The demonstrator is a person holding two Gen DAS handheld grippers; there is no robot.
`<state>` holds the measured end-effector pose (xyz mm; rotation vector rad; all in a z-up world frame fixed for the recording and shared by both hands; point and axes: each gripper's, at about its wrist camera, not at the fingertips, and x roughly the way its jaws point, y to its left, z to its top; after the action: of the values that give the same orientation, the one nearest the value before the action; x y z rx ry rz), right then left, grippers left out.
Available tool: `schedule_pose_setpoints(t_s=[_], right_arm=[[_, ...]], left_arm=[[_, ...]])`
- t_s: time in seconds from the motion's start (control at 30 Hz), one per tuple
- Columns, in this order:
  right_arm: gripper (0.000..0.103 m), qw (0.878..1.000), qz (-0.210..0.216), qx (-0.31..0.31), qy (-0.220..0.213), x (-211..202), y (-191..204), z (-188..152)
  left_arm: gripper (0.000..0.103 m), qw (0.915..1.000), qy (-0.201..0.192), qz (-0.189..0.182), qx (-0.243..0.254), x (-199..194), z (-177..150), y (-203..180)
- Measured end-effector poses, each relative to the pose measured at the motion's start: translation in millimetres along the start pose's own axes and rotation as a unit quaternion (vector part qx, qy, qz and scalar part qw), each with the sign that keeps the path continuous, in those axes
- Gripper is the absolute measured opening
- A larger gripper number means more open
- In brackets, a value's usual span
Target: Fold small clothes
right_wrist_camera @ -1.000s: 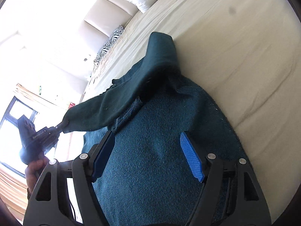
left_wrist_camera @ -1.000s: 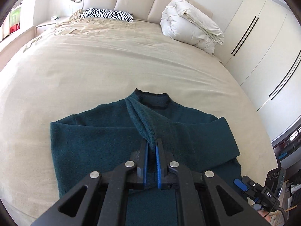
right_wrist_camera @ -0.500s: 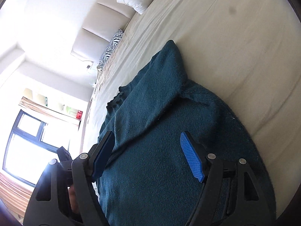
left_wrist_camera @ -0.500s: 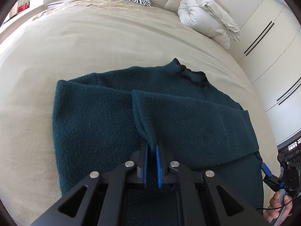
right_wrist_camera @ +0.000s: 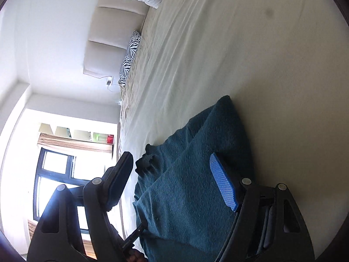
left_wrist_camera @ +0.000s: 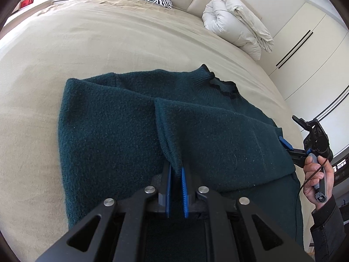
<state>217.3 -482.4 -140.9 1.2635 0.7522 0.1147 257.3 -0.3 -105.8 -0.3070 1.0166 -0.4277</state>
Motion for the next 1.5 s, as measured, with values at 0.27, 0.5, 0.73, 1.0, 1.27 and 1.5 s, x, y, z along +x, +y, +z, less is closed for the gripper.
schedule_pose_setpoints(t_s=[0.27,0.5,0.73,1.0,1.27,1.5], right_arm=[[0.071,0.998,0.000,-0.049,0.048,-9,-2,-34],[0.071,0.998,-0.012,-0.057,0.032,-57,-9,-80],[0.073,0.995,-0.010,-0.097,-0.008,-146,5,-141],[0.073,0.987,-0.067,-0.148,-0.004,-225,-16,-231],[0.073,0.974,-0.144,-0.178,-0.010,-280,-38,-275],[0.073,0.975,-0.169,-0.145,-0.011,-304,-67,-277]], left_arm=[[0.012,0.9990,-0.001,-0.034,-0.030,2,-1,15],[0.025,0.9973,-0.006,-0.045,-0.058,-26,-9,21],[0.050,0.9952,-0.043,-0.018,-0.086,-119,-74,44],[0.070,0.9943,-0.006,0.007,-0.106,-176,-182,52],[0.071,0.9957,0.023,0.010,-0.089,-198,-229,35],[0.071,0.9956,0.063,0.009,-0.069,-201,-261,20]])
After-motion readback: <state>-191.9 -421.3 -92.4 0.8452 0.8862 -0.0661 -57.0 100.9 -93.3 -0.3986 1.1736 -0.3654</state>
